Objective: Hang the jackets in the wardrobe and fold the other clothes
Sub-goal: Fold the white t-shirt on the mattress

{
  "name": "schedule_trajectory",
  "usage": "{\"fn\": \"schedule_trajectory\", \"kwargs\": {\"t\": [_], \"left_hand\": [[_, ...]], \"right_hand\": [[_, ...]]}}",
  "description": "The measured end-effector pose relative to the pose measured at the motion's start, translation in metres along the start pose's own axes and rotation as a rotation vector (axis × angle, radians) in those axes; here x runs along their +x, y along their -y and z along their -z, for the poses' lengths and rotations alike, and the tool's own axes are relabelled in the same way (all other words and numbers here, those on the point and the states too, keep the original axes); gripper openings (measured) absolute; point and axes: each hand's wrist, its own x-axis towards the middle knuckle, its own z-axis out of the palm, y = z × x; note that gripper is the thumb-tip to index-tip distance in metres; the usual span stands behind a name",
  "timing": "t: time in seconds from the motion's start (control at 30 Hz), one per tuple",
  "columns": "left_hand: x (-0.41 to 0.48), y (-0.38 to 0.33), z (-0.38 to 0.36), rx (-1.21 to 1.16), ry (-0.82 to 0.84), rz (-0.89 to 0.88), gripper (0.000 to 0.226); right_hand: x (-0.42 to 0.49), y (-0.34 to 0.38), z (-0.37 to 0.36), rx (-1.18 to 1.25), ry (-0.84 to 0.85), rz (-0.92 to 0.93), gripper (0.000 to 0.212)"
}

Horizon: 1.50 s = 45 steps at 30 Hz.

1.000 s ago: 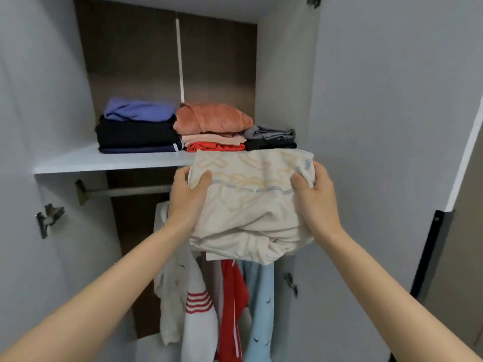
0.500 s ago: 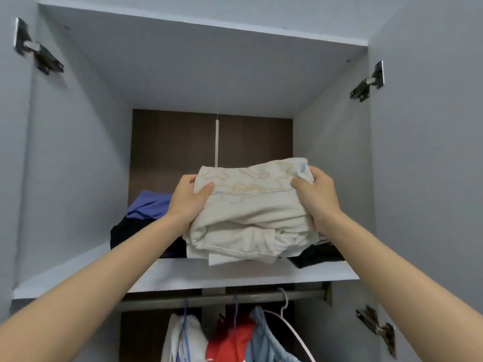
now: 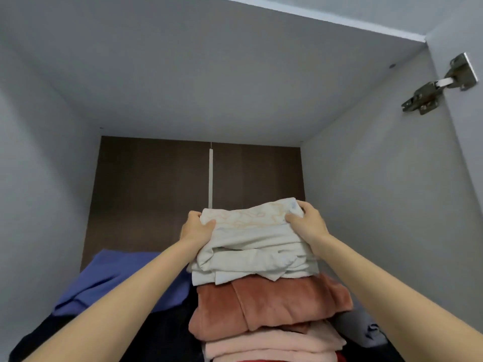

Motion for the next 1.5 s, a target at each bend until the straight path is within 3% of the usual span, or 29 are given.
{"fn": "schedule_trajectory", "kwargs": {"t": [0.07,0.13,0.23,0.37,0.57,0.7,0.9,1.2,1.5], "left_hand": [[0.010,0.015,-0.009,0.368,0.170,0.082,0.061],[0.016,0.020,-0.011,0.622,0.222,0.054,0.061],[0.013,0.014,-0.014,0.492,0.249,-0.159,0.050],[-0.020,0.015,-0.028,0.527,0.326,-0.361,0.040],[-0.049,0.019,-0.030,0.504,0.289,-0.370,0.040],[-0.056,0.009,-0.023,0.423,0.260,-0.233,0.042],[-0.107,-0.017,-0.006,0.417,0.143,-0.266,0.042],[-0.260,-0.065,0.043,0.322,-0.037,-0.316,0.041],[-0.421,-0.090,0.107,0.380,-0.141,-0.296,0.041]], "right_hand": [[0.006,-0.016,-0.012,-0.291,0.057,-0.060,0.066],[0.004,-0.020,-0.019,-0.503,0.095,0.012,0.067],[-0.008,-0.015,-0.022,-0.387,0.235,0.260,0.049],[-0.032,-0.026,-0.022,-0.430,0.276,0.295,0.039],[-0.059,-0.039,-0.021,-0.582,0.266,0.337,0.036],[-0.063,-0.029,-0.010,-0.450,0.264,0.241,0.034],[-0.095,-0.014,0.029,-0.286,0.197,0.253,0.032],[-0.212,0.012,0.106,-0.098,0.200,0.303,0.029],[-0.332,0.072,0.139,0.150,0.351,0.383,0.022]]}}
